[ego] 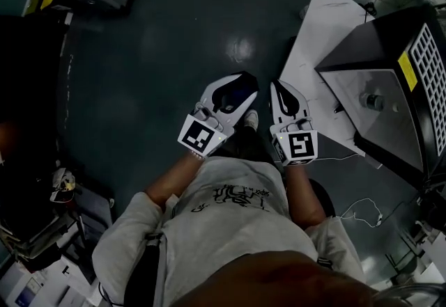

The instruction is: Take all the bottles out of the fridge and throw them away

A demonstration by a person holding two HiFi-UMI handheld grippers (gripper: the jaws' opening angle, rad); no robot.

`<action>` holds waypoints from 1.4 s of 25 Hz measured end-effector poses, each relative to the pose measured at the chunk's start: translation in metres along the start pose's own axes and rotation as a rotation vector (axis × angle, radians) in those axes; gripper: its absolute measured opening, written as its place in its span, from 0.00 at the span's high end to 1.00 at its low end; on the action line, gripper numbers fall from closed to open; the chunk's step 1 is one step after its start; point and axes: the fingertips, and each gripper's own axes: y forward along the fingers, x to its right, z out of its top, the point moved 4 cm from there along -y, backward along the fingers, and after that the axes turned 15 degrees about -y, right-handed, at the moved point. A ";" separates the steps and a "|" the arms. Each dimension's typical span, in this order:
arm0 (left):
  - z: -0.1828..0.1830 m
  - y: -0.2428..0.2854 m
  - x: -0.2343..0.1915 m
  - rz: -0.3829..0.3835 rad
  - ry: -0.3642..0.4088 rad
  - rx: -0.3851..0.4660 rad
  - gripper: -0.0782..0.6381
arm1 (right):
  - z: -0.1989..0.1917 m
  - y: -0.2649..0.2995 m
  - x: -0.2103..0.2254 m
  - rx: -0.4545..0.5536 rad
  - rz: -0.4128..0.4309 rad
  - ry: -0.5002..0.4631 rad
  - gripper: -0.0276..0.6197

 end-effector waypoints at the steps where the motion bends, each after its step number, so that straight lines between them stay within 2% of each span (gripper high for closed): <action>1: 0.005 0.000 0.004 -0.008 -0.001 0.007 0.67 | 0.005 -0.002 0.001 0.003 0.002 -0.005 0.94; 10: 0.040 -0.010 0.035 -0.072 0.002 0.041 0.67 | 0.050 -0.021 -0.007 0.022 0.020 -0.047 0.94; 14: 0.053 -0.018 0.046 -0.101 0.030 0.073 0.67 | 0.068 -0.029 -0.011 0.034 0.030 -0.066 0.94; 23: 0.080 -0.037 0.067 -0.133 0.059 0.074 0.68 | 0.108 -0.046 -0.023 0.086 0.031 -0.111 0.94; 35: 0.099 -0.049 0.080 -0.187 0.062 0.081 0.71 | 0.133 -0.069 -0.028 0.102 -0.024 -0.145 0.94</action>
